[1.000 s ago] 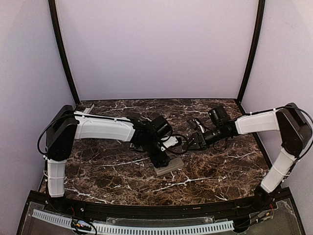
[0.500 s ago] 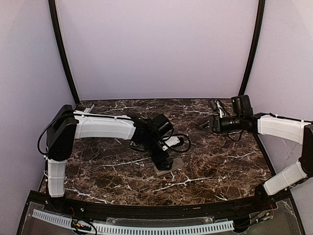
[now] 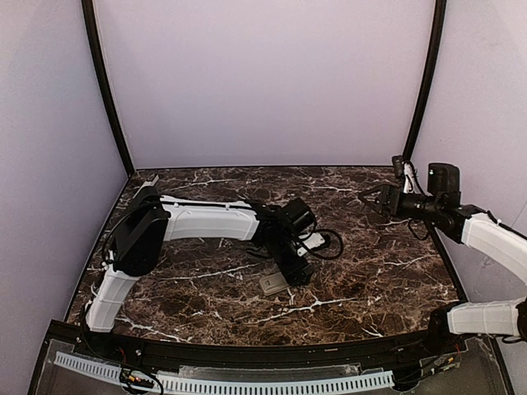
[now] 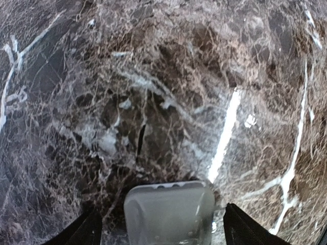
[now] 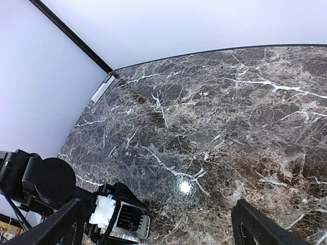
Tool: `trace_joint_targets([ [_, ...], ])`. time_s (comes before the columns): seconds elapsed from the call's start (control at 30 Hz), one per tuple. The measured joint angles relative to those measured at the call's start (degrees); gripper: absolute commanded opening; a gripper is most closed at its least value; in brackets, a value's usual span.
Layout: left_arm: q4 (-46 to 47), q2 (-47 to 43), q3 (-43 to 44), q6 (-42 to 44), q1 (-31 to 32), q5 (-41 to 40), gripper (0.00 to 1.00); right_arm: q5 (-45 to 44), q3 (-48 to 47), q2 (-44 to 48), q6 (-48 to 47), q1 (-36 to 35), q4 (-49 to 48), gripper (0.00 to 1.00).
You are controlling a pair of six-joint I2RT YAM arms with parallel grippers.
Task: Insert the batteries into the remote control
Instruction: Pick up the remote control from the center of the board.
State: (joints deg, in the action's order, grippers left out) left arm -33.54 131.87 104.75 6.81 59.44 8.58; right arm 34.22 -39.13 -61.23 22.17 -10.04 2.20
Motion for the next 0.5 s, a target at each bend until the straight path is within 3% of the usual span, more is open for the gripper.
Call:
trace_joint_targets([
  [0.23,-2.1,3.2,5.4,-0.4,0.4,-0.8,0.56,0.1,0.9,1.5,0.9,1.3,-0.5,0.99],
  [0.5,-6.5,4.2,8.3,-0.6,0.4,-0.9,0.45,1.0,1.0,1.5,0.8,1.4,-0.5,0.99],
])
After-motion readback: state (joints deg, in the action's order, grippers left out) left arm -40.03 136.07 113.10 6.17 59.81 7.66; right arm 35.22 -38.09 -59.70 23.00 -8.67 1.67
